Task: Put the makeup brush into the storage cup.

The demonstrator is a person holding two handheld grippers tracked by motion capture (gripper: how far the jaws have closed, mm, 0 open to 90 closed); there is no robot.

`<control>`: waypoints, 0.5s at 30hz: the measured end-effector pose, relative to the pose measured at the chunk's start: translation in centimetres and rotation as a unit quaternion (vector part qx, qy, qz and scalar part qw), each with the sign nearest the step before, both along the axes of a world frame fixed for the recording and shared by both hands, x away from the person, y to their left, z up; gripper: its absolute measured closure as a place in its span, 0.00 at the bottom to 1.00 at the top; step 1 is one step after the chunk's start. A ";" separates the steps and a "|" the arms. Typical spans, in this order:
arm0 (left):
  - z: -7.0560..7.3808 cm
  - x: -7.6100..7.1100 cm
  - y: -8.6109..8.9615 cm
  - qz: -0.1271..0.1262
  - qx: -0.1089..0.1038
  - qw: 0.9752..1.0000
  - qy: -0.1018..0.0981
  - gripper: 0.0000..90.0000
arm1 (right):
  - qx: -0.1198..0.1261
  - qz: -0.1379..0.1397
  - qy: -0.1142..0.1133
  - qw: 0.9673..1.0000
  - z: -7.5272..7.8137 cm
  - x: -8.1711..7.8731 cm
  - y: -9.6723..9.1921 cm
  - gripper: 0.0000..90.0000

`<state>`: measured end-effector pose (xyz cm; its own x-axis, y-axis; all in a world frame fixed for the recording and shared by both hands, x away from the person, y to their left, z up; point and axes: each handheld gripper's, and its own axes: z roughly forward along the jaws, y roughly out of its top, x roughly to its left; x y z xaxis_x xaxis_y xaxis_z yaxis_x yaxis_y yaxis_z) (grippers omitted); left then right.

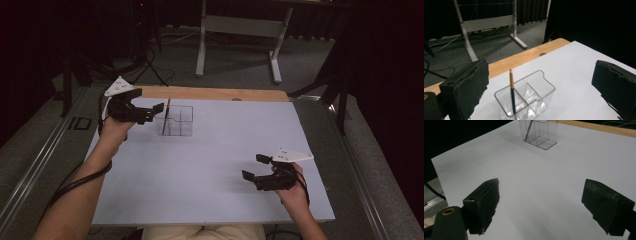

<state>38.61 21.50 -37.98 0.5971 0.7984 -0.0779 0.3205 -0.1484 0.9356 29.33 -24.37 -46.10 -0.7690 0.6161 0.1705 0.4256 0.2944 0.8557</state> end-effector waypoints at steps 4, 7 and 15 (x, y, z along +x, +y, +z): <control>0.1 -1.0 -0.1 -0.014 -0.002 1.000 -0.005 0.02 | 0.001 0.002 -0.001 1.000 0.0 0.0 0.1 0.16; 0.1 -1.6 -0.2 -0.021 -0.008 1.000 -0.005 0.02 | 0.000 0.002 -0.001 1.000 0.0 0.0 0.1 0.16; 0.0 -3.0 -0.3 -0.037 -0.007 0.999 -0.005 0.02 | 0.004 0.004 -0.002 1.000 0.0 0.0 0.1 0.16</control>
<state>35.61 21.17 -38.00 0.6551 0.7509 -0.0832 0.3003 -0.1578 0.9407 29.30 -24.29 -46.08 -0.7744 0.6089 0.1719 0.4199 0.2913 0.8596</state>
